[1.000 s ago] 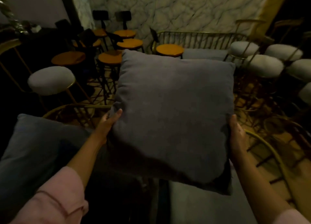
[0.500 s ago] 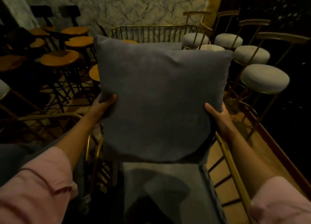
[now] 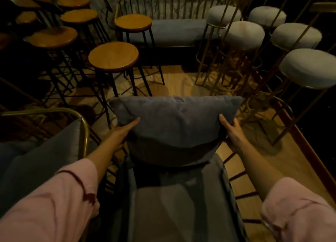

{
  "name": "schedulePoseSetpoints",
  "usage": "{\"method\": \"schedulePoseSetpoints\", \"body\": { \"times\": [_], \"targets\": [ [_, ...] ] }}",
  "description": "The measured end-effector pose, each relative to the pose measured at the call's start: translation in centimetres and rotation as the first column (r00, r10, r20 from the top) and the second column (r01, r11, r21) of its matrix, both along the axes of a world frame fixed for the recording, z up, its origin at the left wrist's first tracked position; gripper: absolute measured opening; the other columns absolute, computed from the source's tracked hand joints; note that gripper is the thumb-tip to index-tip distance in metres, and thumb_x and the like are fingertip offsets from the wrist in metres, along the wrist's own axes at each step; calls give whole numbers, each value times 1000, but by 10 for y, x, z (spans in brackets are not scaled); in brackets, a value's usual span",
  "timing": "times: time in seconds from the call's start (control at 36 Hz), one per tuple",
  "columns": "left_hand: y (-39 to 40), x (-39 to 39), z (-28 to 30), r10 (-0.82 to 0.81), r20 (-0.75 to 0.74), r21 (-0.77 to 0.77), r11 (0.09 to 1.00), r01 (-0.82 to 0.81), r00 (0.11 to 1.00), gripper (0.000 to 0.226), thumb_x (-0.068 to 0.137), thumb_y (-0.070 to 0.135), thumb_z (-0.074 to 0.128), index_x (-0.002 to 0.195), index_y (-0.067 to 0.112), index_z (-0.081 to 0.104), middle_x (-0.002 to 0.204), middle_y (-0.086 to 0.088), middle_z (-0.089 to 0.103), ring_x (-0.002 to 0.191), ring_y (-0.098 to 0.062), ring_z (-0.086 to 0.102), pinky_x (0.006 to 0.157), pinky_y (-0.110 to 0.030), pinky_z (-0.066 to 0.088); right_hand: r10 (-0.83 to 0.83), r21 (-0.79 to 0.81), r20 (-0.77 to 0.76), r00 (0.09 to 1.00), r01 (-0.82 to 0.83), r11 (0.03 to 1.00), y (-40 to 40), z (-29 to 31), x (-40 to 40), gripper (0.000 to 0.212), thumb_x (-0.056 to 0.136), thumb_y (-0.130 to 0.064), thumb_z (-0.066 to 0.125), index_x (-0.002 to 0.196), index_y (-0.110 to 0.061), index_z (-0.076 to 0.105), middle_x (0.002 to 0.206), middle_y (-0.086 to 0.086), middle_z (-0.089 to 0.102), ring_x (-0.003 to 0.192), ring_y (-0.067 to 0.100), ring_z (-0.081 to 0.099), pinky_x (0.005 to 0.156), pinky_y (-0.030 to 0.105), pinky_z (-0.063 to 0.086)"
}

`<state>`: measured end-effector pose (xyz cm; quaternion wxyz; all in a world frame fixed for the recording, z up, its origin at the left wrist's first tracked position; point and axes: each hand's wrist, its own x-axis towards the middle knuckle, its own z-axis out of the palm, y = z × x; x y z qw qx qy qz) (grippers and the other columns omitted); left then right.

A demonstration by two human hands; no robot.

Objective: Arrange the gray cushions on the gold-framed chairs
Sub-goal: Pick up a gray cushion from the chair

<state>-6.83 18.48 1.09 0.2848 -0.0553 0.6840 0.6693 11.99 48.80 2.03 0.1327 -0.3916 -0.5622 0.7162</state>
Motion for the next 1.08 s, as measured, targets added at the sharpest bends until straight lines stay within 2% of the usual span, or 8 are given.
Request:
{"method": "schedulePoseSetpoints", "body": {
  "times": [0.06, 0.17, 0.33, 0.39, 0.58, 0.67, 0.94, 1.08],
  "targets": [
    [-5, 5, -27, 11, 65, -55, 998, -7, 998, 105, 53, 59, 85, 140, 16, 46, 140, -4, 55, 129, -26, 52, 104, -38, 42, 11, 6, 36, 999, -11, 1000, -2, -23, 2, 67, 87, -40, 68, 145, -36, 34, 129, -10, 50, 121, 20, 48, 86, 44, 47],
    [-7, 7, -64, 104, 126, -35, 994, -100, 987, 97, 62, 55, 78, 144, 20, 40, 143, -8, 53, 125, -30, 55, 104, -46, 46, -11, 61, 73, 997, 6, 998, -15, -58, 4, 68, 90, -30, 68, 149, -26, 32, 130, -8, 48, 117, 14, 47, 91, 39, 51],
    [-12, 4, -76, 69, 45, -134, 989, -63, 997, 56, 87, 30, 67, 136, 13, 45, 134, -10, 59, 116, -30, 61, 102, -47, 49, -6, 220, 279, 960, -57, 974, -50, -122, 15, 62, 89, -7, 67, 145, -5, 39, 141, 20, 55, 127, 36, 54, 99, 50, 51],
    [-25, 11, -71, 17, -26, -218, 976, -22, 1000, 55, 90, 20, 65, 139, 8, 43, 131, -9, 58, 116, -27, 59, 100, -40, 49, 28, 217, 340, 940, -107, 970, -84, -125, 23, 57, 90, -6, 64, 142, -3, 40, 137, 22, 56, 114, 28, 55, 81, 36, 52],
    [-139, 59, -45, -220, -444, -558, 826, -76, 869, 52, 86, 13, 68, 134, 6, 52, 132, -18, 56, 122, -31, 53, 102, -35, 43, 320, 44, 504, 802, -394, 918, -182, -122, 16, 54, 92, -23, 66, 138, -4, 45, 120, 15, 55, 100, 26, 51, 77, 35, 47],
    [-211, 78, -42, -300, -475, -636, 767, -87, 827, 48, 84, 12, 69, 130, 8, 56, 133, -16, 55, 127, -31, 48, 106, -35, 35, 466, 40, 489, 738, -552, 833, -219, -101, -9, 42, 94, -26, 64, 130, -9, 52, 115, 13, 59, 100, 30, 60, 79, 39, 48],
    [-415, 84, -68, 137, -162, -726, 654, -212, 977, 67, 85, 25, 70, 142, 5, 41, 145, -22, 42, 133, -38, 43, 110, -47, 38, 687, 208, 397, 608, -789, 578, -382, -59, -110, 34, 92, -27, 66, 114, -1, 64, 95, 8, 64, 90, 23, 60, 72, 29, 47],
    [-476, 61, -98, 313, 17, -671, 708, -222, 949, 69, 86, 29, 68, 141, 1, 39, 142, -23, 48, 128, -39, 49, 108, -47, 41, 659, 148, 422, 623, -764, 628, -462, -75, -137, 64, 83, -36, 74, 131, -5, 47, 119, 11, 60, 115, 32, 60, 99, 50, 50]
  ]
}}
